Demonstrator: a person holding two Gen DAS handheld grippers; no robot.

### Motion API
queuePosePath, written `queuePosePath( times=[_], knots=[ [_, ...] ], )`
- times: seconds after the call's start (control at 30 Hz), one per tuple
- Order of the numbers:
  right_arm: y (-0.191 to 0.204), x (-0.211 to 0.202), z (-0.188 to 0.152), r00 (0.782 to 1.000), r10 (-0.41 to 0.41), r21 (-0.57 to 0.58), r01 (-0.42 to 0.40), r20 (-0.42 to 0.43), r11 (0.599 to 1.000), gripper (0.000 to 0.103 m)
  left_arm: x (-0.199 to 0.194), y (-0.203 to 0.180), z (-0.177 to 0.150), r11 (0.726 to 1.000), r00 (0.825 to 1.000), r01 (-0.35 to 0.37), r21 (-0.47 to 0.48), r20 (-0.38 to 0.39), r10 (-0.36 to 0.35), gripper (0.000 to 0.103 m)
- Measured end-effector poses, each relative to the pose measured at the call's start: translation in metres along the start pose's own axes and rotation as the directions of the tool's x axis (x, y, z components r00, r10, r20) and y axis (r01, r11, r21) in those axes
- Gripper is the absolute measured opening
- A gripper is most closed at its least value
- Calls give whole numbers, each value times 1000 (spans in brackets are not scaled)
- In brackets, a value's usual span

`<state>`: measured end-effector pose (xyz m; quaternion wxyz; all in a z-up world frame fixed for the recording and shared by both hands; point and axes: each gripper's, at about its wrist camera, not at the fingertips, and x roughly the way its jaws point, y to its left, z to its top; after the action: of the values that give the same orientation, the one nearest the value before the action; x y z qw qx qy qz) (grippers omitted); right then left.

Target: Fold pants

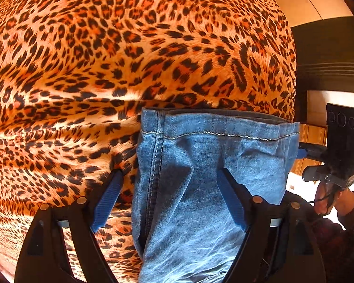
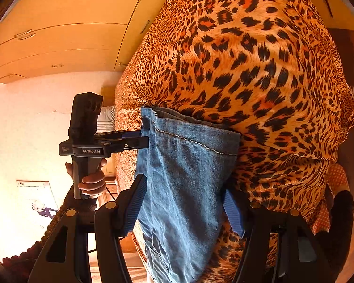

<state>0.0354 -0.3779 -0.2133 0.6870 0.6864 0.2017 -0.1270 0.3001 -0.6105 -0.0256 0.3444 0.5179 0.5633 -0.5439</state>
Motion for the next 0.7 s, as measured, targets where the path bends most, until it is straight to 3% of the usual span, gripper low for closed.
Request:
queuePosePath(
  times=[0.17, 0.3, 0.4, 0.43, 0.47, 0.53, 0.63, 0.7],
  knots=[
    [-2, 5, 10, 996, 87, 51, -88, 16, 995, 65, 5, -31, 28, 999, 998, -39, 37, 50, 37, 81],
    [-13, 5, 14, 988, 151, 93, -154, 33, 984, 63, 11, -36, 33, 993, 992, -99, 65, 87, 93, 79],
    [-13, 3, 15, 985, 166, 92, -169, 36, 981, 62, 8, -45, 33, 992, 985, -120, 49, 132, 113, 49],
    [-11, 3, 17, 986, 160, 82, -163, 36, 983, 61, 3, -41, 28, 994, 986, -103, 37, 139, 97, 29],
    [-11, 4, 18, 988, 150, 70, -152, 35, 986, 59, 0, -39, 28, 995, 985, -99, 21, 142, 95, 23],
    [-9, 7, 20, 992, 127, 50, -128, 29, 991, 53, -6, -41, 24, 996, 985, -86, -14, 146, 87, 19],
    [-4, 16, 26, 1000, 14, 10, -14, 15, 1000, 22, -10, -40, 16, 996, 983, -71, -54, 166, 79, 12],
    [2, 17, 27, 1000, 1, -6, -1, 15, 1000, 18, -15, -42, 9, 995, 979, -53, -80, 191, 67, 8]
  ],
)
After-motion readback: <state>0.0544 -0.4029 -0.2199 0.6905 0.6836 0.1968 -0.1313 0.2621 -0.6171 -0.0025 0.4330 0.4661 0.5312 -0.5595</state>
